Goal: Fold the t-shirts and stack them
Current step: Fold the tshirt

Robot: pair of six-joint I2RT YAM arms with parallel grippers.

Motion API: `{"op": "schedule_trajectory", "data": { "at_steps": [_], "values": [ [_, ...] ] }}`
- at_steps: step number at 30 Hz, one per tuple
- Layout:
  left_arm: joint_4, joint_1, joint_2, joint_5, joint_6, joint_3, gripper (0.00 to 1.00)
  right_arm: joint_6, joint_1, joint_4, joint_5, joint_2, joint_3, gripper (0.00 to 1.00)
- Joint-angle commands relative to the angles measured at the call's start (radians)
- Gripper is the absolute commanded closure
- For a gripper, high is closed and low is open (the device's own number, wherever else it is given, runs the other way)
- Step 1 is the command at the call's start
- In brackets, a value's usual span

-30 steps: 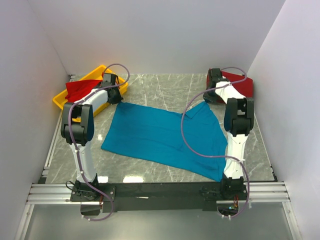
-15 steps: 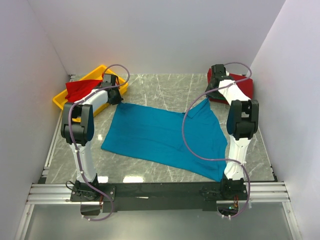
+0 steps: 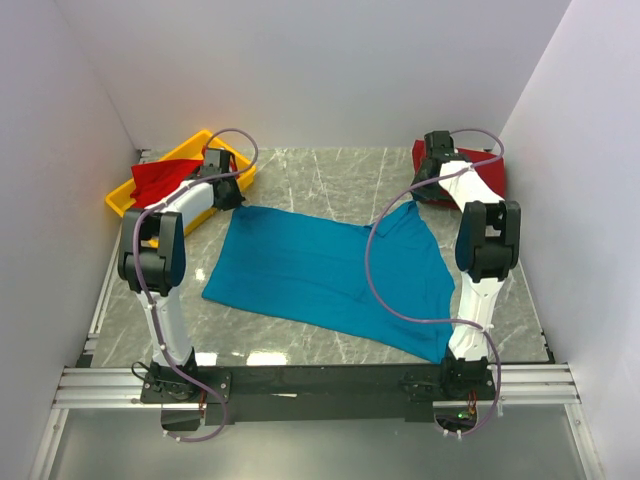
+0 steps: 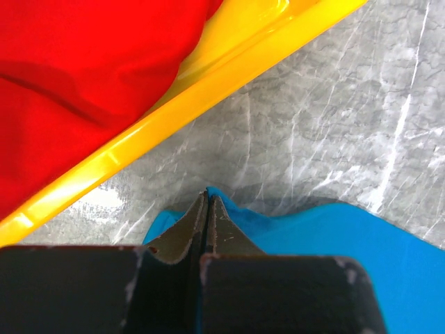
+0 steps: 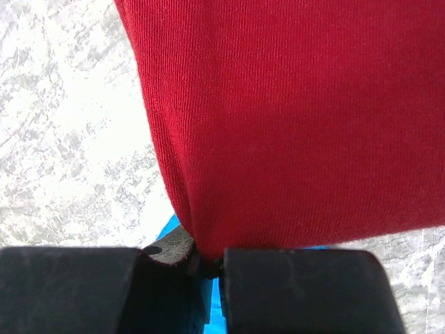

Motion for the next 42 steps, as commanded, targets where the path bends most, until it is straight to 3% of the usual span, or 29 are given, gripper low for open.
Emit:
{"op": "schedule_trajectory", "data": {
  "at_steps": [1, 5, 9, 13, 19, 42],
  "values": [
    [0.032, -0.004, -0.059, 0.013, 0.000, -0.012, 1.00, -0.005, -0.002, -0.003, -0.024, -0.056, 0.000, 1.00],
    [0.032, -0.004, -0.062, 0.013, 0.002, -0.015, 1.00, -0.010, -0.002, 0.009, -0.018, -0.038, 0.003, 0.99],
    [0.031, -0.004, -0.065, 0.010, 0.003, -0.015, 1.00, -0.010, -0.002, 0.018, -0.011, -0.026, 0.005, 0.91],
    [0.031, -0.004, -0.068, 0.009, 0.005, -0.018, 1.00, -0.020, -0.003, 0.031, -0.010, -0.027, -0.001, 0.75],
    [0.028, -0.004, -0.068, 0.012, 0.002, -0.018, 1.00, -0.042, 0.002, 0.078, -0.005, -0.061, -0.040, 0.65],
    [0.028, -0.004, -0.059, 0.009, 0.003, -0.023, 1.00, -0.028, 0.031, 0.052, 0.016, -0.033, -0.014, 0.68]
  ]
}}
